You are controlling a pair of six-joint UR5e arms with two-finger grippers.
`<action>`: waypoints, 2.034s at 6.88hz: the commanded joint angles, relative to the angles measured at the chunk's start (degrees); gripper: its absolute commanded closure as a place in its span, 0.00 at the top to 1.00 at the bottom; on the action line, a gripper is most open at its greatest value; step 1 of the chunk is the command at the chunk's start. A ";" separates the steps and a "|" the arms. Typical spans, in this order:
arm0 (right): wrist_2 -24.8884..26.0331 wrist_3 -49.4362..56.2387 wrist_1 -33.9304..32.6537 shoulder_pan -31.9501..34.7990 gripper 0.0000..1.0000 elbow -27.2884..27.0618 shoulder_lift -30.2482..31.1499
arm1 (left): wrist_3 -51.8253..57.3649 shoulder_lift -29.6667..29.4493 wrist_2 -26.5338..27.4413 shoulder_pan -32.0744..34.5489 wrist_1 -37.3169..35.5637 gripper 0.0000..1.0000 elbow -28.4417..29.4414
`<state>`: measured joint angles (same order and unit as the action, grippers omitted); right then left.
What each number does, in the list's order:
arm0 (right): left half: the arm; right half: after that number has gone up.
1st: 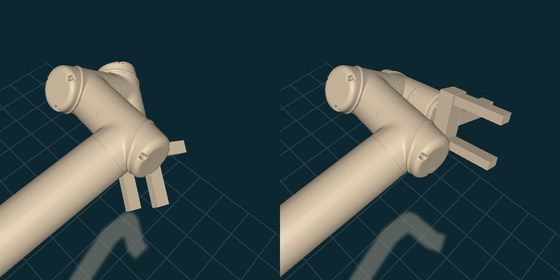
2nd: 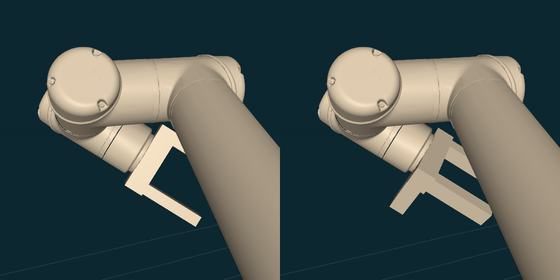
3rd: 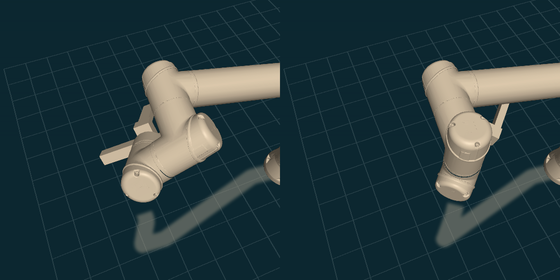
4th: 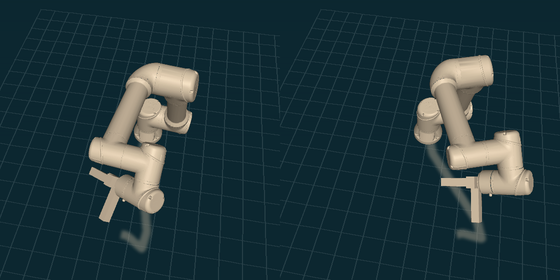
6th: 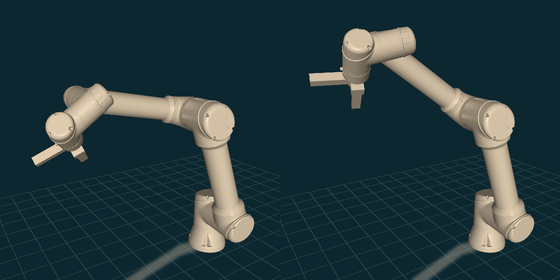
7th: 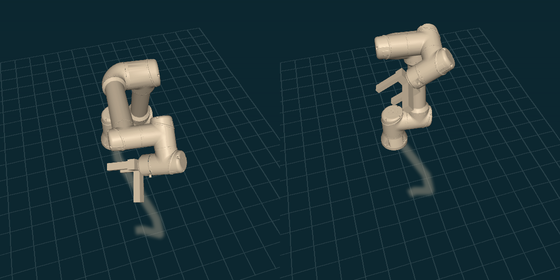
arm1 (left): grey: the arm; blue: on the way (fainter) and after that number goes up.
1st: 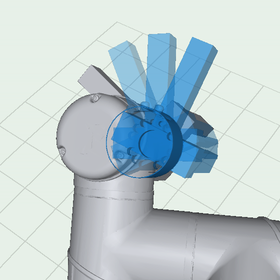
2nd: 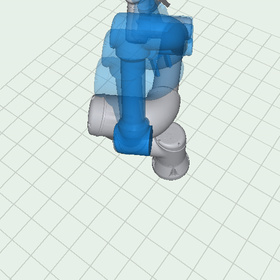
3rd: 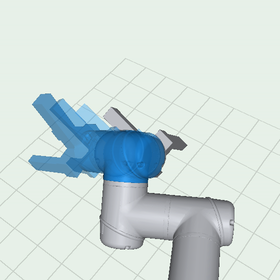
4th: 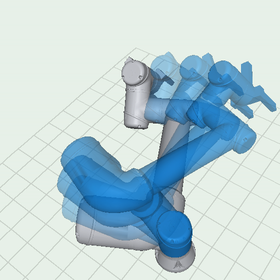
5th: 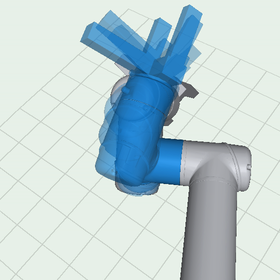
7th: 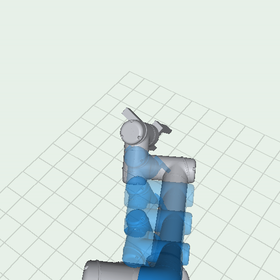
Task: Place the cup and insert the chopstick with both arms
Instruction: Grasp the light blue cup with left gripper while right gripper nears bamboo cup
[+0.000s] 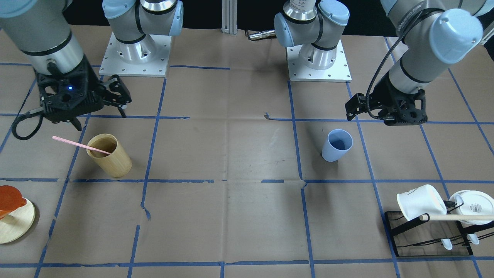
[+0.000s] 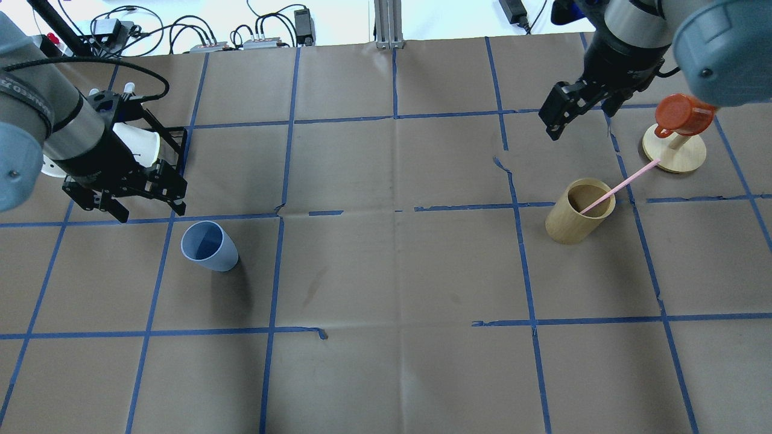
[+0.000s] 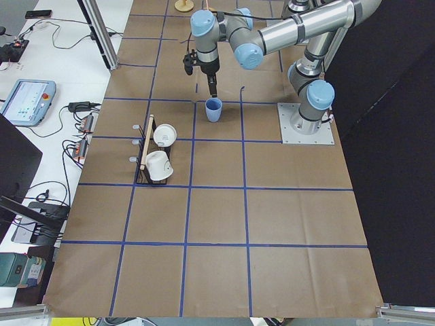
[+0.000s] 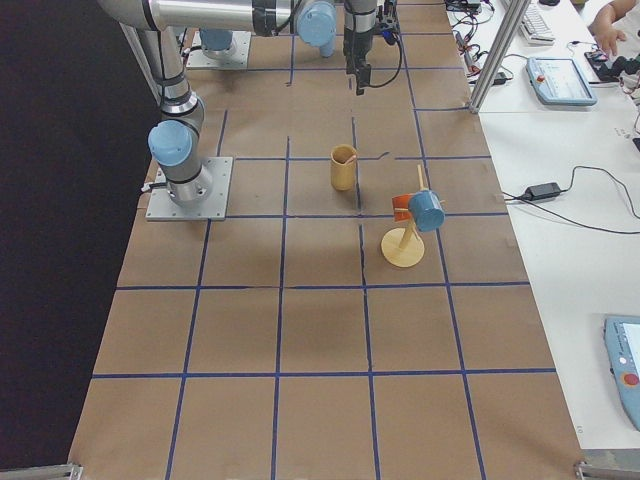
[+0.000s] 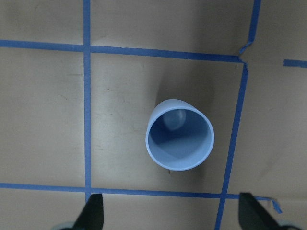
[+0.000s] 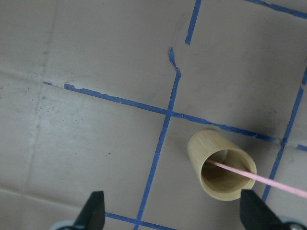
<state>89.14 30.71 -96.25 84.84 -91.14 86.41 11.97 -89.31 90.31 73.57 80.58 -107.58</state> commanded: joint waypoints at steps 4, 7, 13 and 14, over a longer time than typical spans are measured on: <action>0.16 34.45 -2.81 -9.77 0.99 -6.58 1.21 | -0.45 -5.24 0.39 -0.27 -17.12 0.93 -9.05; -0.54 58.70 -2.26 -13.46 1.00 -9.30 1.66 | 0.16 -7.62 0.39 -0.44 -17.12 0.75 -10.11; -3.36 69.64 -10.52 -13.65 1.00 -13.09 0.70 | -3.85 -7.81 0.13 0.60 -16.69 0.00 -7.49; -3.44 72.88 -12.01 -13.65 1.00 -13.79 0.17 | -8.41 -8.24 -0.39 2.18 -15.90 0.00 -5.56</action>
<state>85.76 100.62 -106.57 71.19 -104.35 86.99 7.82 -97.37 90.34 74.34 63.94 -114.99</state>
